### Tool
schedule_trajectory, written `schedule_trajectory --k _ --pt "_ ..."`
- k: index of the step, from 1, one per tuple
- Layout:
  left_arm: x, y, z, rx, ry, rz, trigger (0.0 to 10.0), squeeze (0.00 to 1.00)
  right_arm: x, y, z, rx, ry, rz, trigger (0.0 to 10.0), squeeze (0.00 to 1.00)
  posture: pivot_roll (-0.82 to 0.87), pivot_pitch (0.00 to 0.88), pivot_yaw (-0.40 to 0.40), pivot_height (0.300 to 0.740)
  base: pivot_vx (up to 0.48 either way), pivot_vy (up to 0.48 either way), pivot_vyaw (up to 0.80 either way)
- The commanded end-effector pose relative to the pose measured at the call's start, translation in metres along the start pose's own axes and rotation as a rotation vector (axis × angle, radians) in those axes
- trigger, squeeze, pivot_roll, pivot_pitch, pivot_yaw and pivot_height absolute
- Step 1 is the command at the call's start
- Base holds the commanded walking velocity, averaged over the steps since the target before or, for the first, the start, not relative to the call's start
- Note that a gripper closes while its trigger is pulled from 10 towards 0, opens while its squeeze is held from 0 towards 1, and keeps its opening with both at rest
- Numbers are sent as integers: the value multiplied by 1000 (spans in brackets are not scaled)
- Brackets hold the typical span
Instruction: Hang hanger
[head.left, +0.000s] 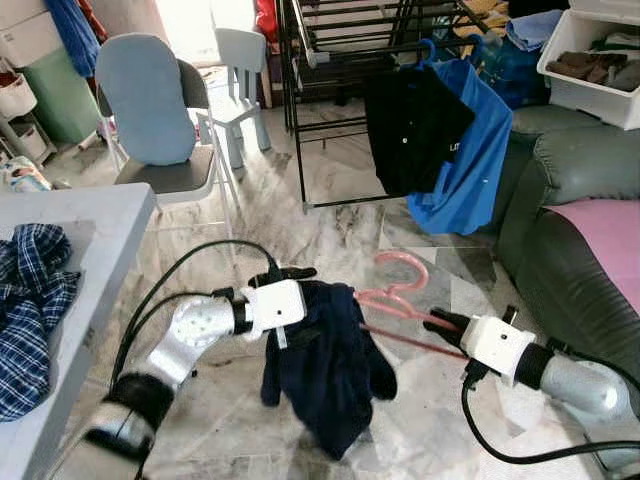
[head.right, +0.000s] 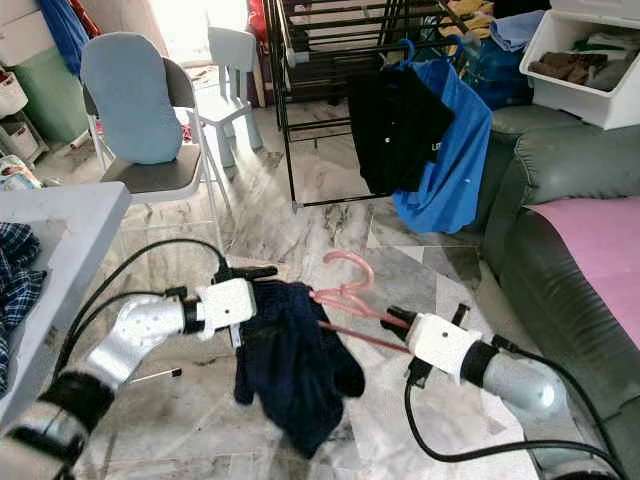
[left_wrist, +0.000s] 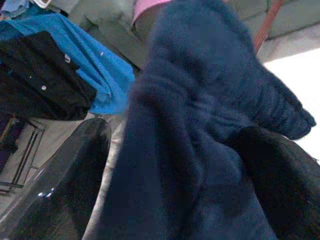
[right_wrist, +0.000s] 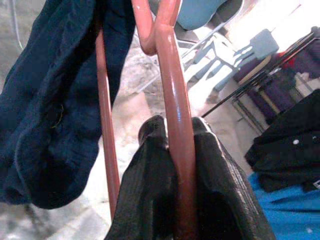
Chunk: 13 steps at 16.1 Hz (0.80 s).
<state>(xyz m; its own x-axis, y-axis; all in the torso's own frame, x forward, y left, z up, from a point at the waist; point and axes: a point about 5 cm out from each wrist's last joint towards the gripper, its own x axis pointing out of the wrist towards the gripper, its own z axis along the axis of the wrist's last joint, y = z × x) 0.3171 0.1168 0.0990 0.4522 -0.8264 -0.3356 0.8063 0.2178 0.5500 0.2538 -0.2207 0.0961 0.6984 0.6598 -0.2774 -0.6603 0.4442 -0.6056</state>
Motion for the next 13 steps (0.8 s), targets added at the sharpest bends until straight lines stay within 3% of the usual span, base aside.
schedule_trajectory --k 1,2,6,13 --pt "2 7 2 5 -1 1 1451 0 2 -8 7 -51 -38 -27 10000 0 -155 0 68 740 0 0 0" --pt "3 10 3 -3 -5 -3 0 0 2 -8 7 -63 -41 -33 10000 0 -155 0 68 740 0 0 0" --pt "7 20 7 20 9 -33 0 0 1 -8 6 -93 -39 -48 10000 0 -161 0 74 740 0 0 0" --pt "7 19 -4 0 90 -121 0 0 5 -9 5 -123 -50 -57 10000 0 -165 0 70 740 0 0 0"
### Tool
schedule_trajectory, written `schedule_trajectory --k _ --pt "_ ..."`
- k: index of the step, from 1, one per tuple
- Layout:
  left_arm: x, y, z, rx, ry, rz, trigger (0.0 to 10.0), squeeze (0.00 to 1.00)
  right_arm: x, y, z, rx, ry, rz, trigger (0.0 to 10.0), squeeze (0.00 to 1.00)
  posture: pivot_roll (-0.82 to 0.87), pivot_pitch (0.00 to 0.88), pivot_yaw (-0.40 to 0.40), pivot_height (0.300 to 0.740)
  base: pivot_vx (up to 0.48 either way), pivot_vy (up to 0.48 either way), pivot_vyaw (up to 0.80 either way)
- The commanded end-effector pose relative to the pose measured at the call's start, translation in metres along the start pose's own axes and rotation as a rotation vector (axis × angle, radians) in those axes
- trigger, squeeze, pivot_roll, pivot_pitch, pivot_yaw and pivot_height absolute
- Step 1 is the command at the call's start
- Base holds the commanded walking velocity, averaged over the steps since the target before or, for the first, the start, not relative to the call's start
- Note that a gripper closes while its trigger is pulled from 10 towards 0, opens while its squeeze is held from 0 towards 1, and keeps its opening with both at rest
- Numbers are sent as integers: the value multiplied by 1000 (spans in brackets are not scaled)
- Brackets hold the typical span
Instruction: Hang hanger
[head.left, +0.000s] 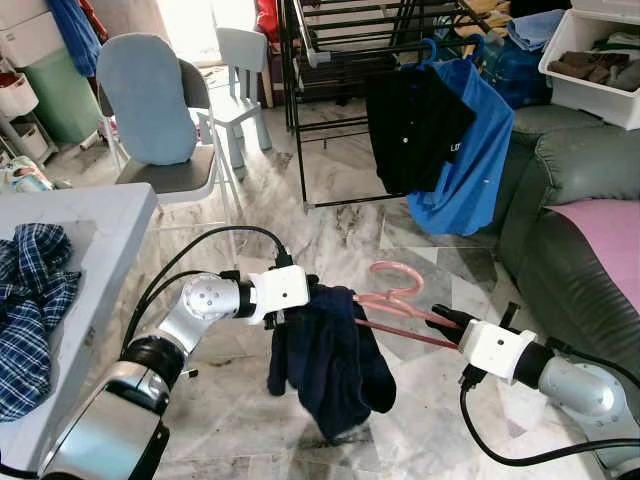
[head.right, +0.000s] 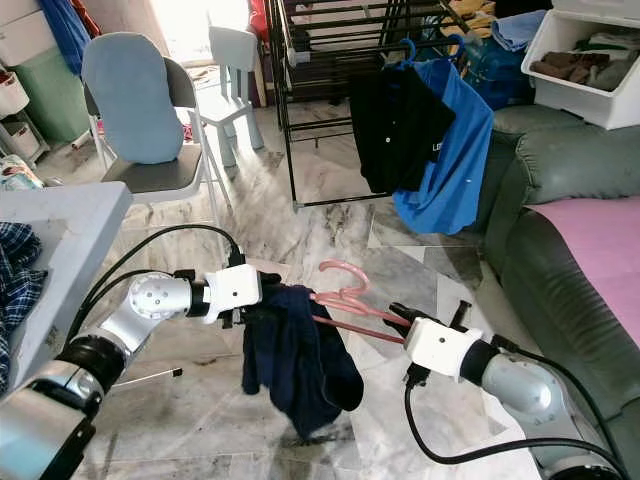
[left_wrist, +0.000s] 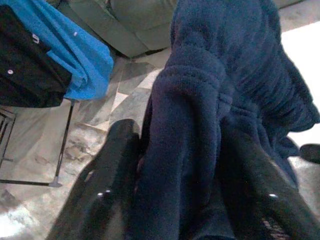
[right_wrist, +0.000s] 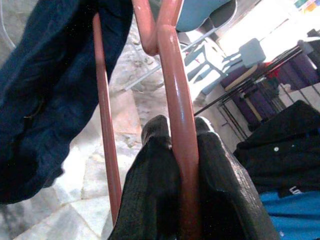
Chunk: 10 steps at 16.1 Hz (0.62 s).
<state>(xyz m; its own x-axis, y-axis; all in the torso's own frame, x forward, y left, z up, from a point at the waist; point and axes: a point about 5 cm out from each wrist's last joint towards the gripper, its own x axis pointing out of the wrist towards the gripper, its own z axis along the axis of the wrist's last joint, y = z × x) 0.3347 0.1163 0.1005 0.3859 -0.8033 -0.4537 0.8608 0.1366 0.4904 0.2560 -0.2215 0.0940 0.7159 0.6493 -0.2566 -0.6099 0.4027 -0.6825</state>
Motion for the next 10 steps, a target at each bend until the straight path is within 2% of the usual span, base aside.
schedule_trajectory --k 1,10 --pt "-1 4 1 25 14 -7 0 0 4 -8 7 -29 -47 -28 10000 0 -164 0 68 740 0 0 0" --pt "2 9 5 14 5 -3 0 0 10 -7 9 -39 -66 -24 10000 0 -165 0 63 740 0 0 0"
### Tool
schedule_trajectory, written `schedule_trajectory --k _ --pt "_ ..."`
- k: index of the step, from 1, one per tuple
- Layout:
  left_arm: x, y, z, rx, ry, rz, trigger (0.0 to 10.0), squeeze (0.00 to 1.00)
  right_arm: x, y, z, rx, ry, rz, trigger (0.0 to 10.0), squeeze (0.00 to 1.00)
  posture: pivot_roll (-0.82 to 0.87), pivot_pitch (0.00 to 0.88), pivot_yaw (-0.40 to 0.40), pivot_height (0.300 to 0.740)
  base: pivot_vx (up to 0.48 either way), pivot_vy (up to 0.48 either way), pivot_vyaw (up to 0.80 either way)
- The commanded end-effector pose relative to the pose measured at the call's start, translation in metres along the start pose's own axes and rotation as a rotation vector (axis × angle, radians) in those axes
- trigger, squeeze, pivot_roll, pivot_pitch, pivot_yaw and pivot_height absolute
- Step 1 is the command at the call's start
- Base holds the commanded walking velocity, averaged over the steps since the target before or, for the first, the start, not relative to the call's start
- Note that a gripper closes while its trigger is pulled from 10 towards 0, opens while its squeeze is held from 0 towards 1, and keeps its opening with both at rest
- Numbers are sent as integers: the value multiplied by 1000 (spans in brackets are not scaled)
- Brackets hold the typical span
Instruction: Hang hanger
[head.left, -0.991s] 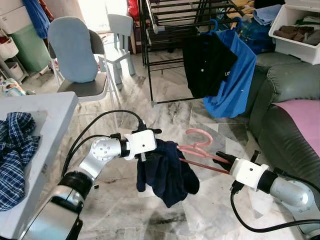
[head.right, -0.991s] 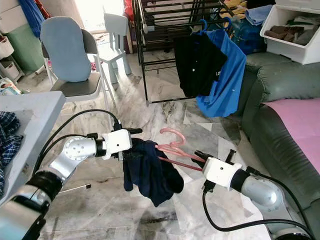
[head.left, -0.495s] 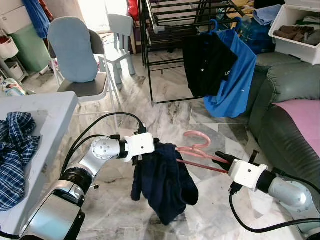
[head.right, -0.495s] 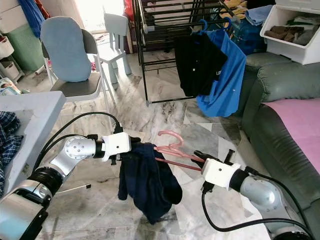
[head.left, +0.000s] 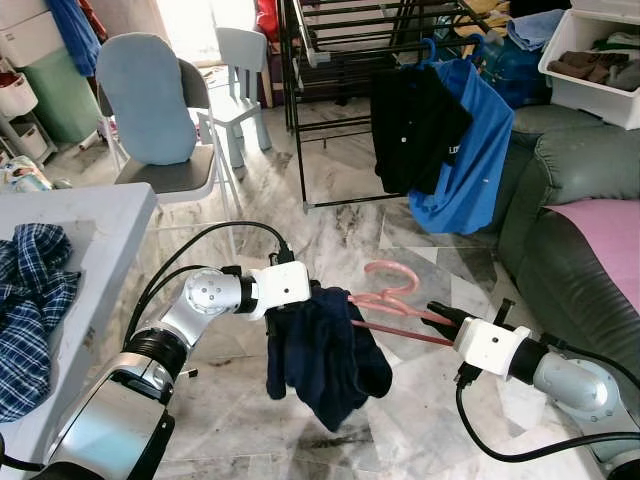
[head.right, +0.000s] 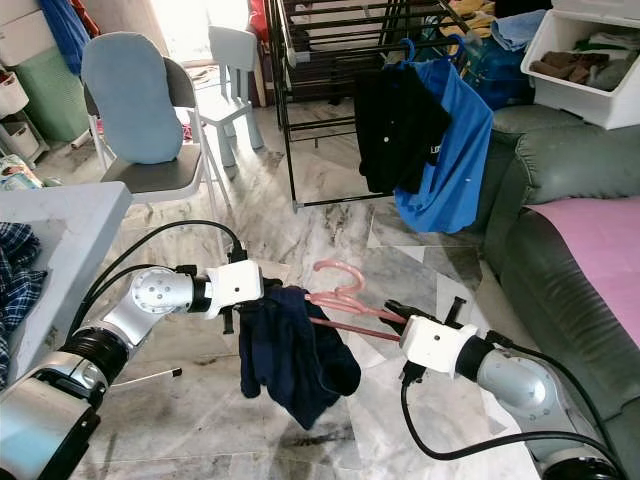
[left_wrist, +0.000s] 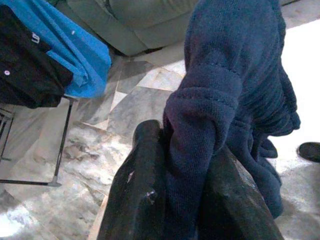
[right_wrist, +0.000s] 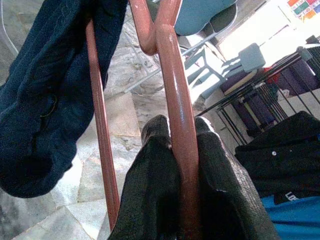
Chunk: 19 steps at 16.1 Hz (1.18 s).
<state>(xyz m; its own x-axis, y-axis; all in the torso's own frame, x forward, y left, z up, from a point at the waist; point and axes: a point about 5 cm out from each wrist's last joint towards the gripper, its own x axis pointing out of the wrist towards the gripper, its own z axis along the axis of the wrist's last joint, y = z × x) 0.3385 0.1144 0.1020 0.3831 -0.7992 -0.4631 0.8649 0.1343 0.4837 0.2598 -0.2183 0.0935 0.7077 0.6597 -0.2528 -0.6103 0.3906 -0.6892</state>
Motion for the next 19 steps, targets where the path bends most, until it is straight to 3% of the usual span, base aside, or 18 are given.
schedule_trajectory --k 1,5,6,10,11,14,16,17,19 --pt "1 6 5 19 -5 2 0 0 5 -6 9 -27 -54 -31 10000 0 -169 0 66 740 0 0 0" --pt "2 6 5 9 -9 7 0 0 5 -7 8 -29 -50 -37 10000 0 -169 0 63 740 0 0 0" --pt "1 6 4 2 0 19 0 0 6 -9 8 -17 -51 -34 10000 1000 -169 0 63 740 0 0 0" --pt "-2 5 -3 -37 4 52 0 0 7 -23 5 -62 -24 -66 10000 1000 -163 0 60 740 0 0 0" --pt "-3 5 -4 -60 1 68 0 0 4 -40 1 -105 16 -142 10000 1000 -163 0 60 740 0 0 0" --pt "-4 3 -9 -99 11 98 0 0 -1 -66 -1 -134 55 -248 10000 1000 -165 0 58 740 0 0 0" --pt "-7 7 -18 -172 50 196 0 0 -8 -91 -1 -189 107 -390 10000 1000 -166 0 57 740 0 0 0" --pt "-10 11 -23 -224 75 294 0 0 -14 -107 -4 -215 156 -531 10000 1000 -168 0 57 740 0 0 0" --pt "-14 18 -28 -325 70 431 0 0 -23 -121 -2 -227 177 -725 10000 1000 -168 0 55 740 0 0 0"
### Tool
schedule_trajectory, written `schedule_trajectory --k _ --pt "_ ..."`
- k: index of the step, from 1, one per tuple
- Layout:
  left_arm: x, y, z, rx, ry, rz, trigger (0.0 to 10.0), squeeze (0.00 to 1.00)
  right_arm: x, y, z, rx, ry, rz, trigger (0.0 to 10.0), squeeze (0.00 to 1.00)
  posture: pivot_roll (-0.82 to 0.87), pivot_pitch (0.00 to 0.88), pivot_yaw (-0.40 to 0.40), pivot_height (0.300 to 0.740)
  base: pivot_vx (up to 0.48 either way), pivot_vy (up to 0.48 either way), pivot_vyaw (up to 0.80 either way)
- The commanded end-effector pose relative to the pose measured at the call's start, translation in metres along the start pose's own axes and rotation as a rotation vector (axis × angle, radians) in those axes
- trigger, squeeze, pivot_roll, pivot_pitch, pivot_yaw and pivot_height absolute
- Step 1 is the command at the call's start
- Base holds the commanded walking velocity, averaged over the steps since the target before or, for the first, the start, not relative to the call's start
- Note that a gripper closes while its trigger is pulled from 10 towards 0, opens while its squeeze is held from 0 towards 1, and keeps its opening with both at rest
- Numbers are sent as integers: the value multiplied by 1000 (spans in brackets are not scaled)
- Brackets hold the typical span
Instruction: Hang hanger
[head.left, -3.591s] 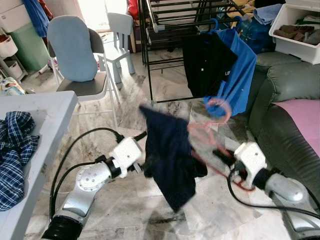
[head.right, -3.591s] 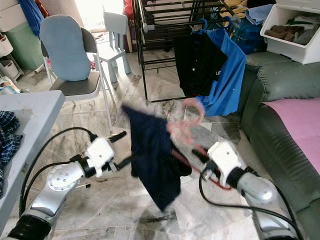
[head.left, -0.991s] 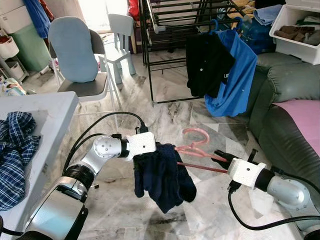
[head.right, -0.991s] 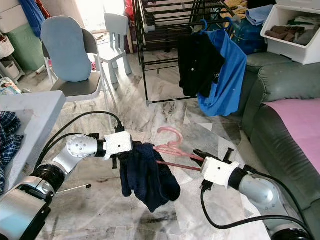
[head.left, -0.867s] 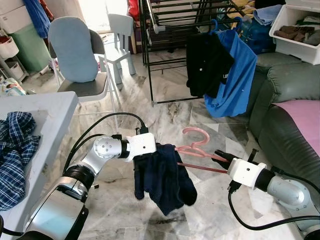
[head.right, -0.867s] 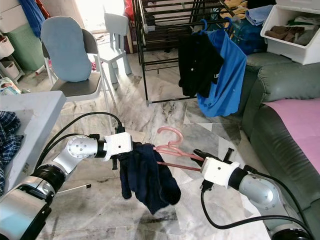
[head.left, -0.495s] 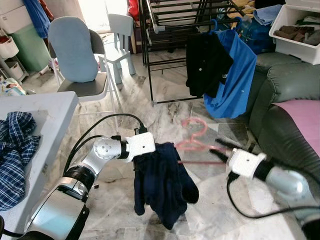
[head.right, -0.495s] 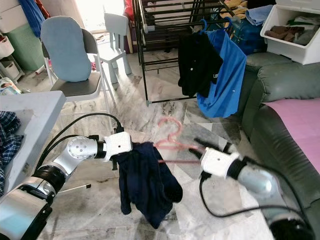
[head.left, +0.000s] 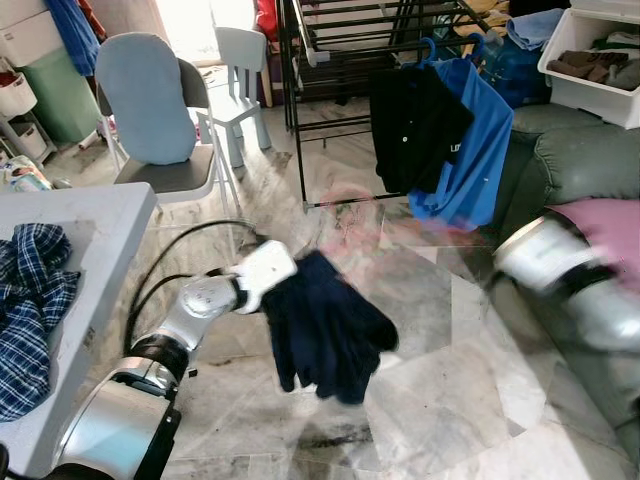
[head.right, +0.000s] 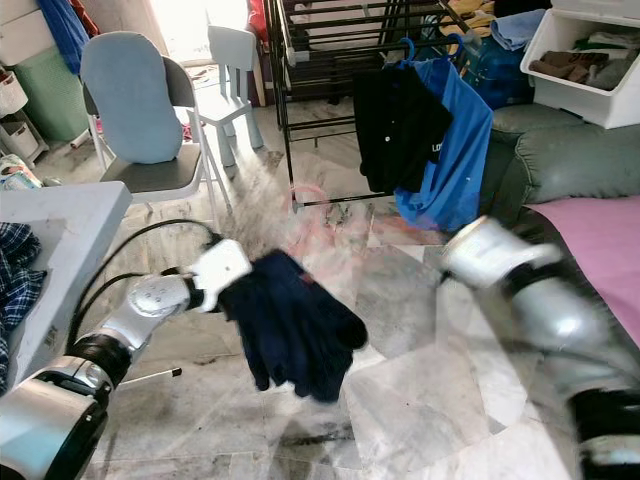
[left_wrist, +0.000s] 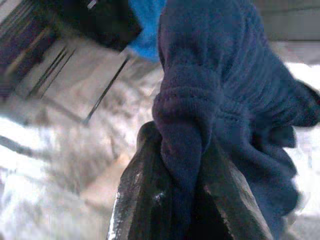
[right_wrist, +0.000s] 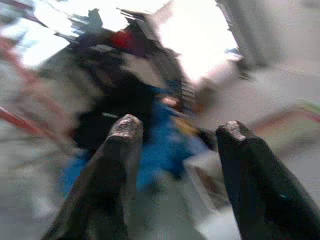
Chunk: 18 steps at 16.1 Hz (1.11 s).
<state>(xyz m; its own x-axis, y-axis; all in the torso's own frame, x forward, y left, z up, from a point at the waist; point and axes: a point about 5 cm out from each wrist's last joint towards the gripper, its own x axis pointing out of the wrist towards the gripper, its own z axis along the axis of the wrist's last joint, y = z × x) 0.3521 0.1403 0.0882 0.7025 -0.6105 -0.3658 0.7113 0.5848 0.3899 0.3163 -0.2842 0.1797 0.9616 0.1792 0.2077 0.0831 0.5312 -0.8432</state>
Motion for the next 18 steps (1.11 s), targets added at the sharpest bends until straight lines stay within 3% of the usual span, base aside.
schedule_trajectory --k 1,4,6,7,8,11,13,15,16,18 --pt "-2 11 4 -49 -18 71 0 0 2 -2 2 4 6 -66 10000 1000 -168 0 54 740 0 0 0" --pt "0 12 6 -104 -34 101 0 0 -1 1 -1 86 65 -180 10000 1000 -168 0 53 740 0 0 0" --pt "4 15 24 -140 -144 87 0 0 -3 28 -6 331 167 -183 10000 1000 -168 0 53 740 0 0 0" --pt "6 12 42 -136 -258 12 0 0 -5 53 -5 473 220 -115 10000 1000 -168 0 53 740 0 0 0" --pt "7 11 50 -122 -301 -22 0 0 -5 62 -2 528 228 -92 10000 1000 -168 0 53 740 0 0 0" --pt "7 7 76 -26 -421 -103 0 0 -2 95 9 642 254 59 10000 1000 -148 0 54 740 0 0 0" --pt "4 1 86 16 -469 -208 0 0 -1 107 16 696 252 159 10000 1000 -147 0 53 740 0 0 0" --pt "3 -10 93 75 -491 -313 0 0 -4 116 16 723 270 233 10000 745 -143 0 53 740 0 0 0" --pt "3 -15 99 106 -512 -343 0 0 -7 121 15 741 286 274 10000 318 -145 0 55 740 0 0 0" --pt "2 -17 105 126 -538 -365 0 0 -10 125 16 750 292 303 10000 184 -147 0 56 740 0 0 0"
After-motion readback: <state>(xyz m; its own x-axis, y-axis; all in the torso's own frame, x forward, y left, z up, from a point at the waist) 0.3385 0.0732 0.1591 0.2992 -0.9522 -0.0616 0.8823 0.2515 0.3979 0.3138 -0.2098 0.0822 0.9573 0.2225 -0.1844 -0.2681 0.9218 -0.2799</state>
